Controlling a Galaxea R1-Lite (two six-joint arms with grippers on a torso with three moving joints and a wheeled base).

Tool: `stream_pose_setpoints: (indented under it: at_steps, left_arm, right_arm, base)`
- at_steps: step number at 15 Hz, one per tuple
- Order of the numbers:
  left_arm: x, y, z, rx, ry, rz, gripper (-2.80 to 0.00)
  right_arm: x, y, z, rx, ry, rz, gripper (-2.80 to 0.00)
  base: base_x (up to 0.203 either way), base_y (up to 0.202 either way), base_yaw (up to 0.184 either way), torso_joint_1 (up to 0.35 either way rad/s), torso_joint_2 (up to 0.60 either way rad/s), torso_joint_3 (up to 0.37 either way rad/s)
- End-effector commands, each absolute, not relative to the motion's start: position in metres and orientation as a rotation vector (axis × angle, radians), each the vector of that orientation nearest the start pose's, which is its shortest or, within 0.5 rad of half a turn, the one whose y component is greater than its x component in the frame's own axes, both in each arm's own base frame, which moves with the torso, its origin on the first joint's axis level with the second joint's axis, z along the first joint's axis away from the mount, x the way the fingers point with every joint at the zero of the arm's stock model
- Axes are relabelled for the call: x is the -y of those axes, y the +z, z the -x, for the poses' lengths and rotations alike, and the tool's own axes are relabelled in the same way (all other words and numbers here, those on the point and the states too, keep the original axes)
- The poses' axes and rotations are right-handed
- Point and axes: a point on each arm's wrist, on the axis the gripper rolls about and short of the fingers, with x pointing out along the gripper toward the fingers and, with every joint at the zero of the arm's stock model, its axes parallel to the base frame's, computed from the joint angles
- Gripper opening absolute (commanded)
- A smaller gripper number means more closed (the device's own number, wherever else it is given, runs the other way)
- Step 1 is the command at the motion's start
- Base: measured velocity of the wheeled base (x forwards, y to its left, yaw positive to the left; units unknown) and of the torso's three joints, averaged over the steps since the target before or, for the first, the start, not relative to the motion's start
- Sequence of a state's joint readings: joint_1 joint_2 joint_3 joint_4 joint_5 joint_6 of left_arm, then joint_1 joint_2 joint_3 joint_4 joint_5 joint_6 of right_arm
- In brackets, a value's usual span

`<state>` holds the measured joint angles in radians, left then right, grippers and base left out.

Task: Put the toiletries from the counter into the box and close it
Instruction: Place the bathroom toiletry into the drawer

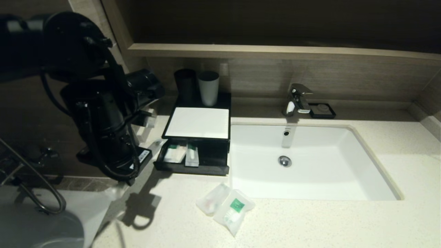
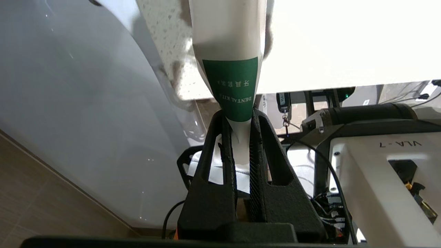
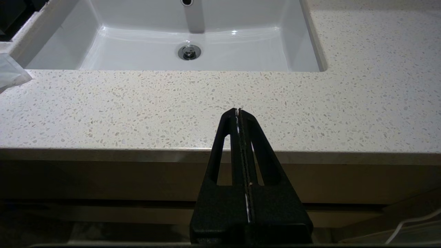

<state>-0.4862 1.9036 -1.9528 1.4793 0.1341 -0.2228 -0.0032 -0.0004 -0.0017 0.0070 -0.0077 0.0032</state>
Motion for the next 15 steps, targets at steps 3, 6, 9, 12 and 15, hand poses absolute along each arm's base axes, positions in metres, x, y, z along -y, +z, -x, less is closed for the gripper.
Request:
stream_pose_setpoints:
  at_steps: [3,6,9,12,15]
  left_arm:
    - [0.129,0.272,-0.252,-1.326,-0.145,-0.232,-2.8]
    - [0.119,0.293,-0.233,-1.252,-0.161,-0.205,-2.8]
    - [0.107,0.311,-0.21,-1.194,-0.173,-0.186,-2.8]
    - [0.105,0.317,-0.199,-1.166,-0.177,-0.21,-2.8]
    - [0.098,0.325,-0.187,-1.133,-0.132,-0.239,-2.8]
  right_arm:
    - [0.0,0.075,0.023,-0.006,-0.011,-0.003,-2.8]
    - [0.0,0.075,0.023,-0.005,-0.011,-0.003,-2.8]
    - [0.0,0.075,0.023,-0.006,-0.011,-0.003,-2.8]
    - [0.0,0.075,0.023,-0.005,-0.011,-0.003,-2.8]
    - [0.0,0.075,0.023,-0.006,-0.011,-0.003,-2.8]
  base:
    - [0.0,0.0,0.0,0.0,0.0,0.0]
    - [0.0,0.0,0.0,0.0,0.0,0.0]
    - [0.0,0.0,0.0,0.0,0.0,0.0]
    - [0.0,0.0,0.0,0.0,0.0,0.0]
    - [0.0,0.0,0.0,0.0,0.0,0.0]
